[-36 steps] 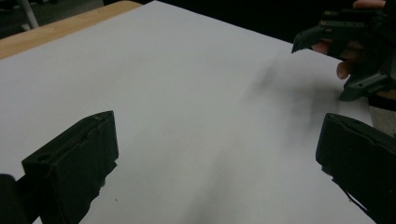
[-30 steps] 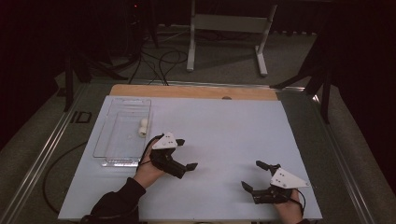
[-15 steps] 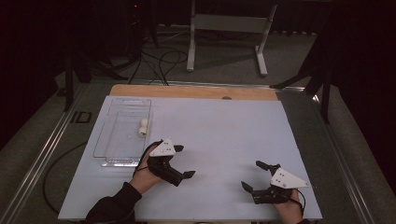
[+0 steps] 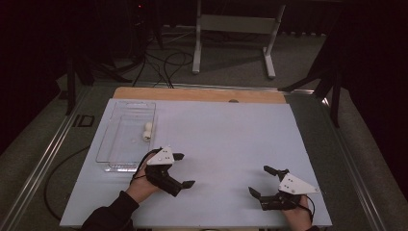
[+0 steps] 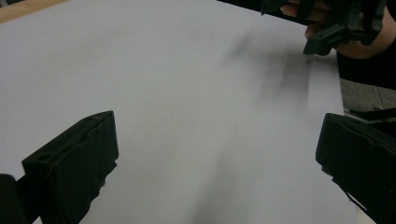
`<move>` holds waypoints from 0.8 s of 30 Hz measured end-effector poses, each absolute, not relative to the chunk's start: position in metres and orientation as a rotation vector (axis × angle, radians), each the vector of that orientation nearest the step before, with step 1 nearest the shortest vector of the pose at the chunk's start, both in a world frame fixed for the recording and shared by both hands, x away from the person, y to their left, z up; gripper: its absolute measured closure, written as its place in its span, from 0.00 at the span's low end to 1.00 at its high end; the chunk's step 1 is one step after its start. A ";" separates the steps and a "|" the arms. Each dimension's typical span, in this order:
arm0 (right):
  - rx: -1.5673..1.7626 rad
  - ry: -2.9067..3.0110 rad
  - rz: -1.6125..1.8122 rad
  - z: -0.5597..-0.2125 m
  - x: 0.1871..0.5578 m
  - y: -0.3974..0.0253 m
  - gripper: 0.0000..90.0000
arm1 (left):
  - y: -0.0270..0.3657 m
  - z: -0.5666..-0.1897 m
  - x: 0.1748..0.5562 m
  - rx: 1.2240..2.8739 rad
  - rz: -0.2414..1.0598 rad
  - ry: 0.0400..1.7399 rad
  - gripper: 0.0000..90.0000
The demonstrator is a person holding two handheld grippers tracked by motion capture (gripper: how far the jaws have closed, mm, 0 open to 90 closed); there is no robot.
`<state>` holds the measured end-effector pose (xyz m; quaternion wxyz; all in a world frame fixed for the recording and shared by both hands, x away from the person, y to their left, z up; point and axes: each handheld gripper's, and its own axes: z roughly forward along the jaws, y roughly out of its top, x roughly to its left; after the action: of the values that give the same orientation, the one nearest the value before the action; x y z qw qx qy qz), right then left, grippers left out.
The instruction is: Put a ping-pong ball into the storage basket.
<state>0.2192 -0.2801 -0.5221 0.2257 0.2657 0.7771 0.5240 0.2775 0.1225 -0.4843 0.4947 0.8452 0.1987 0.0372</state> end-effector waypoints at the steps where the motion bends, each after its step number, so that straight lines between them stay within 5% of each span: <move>1: 0.732 2.142 1.446 -0.522 0.219 -0.280 0.10 | 0.124 -0.485 0.277 2.050 0.092 0.479 0.00; 24: 0.737 2.146 1.445 -0.522 0.219 -0.279 0.10 | 0.167 -0.493 0.259 2.045 0.097 0.536 0.00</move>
<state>0.2189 -0.2795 -0.5221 0.2238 0.2670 0.7776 0.5235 0.2590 0.1674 -0.4926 0.4906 0.8421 0.2206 0.0401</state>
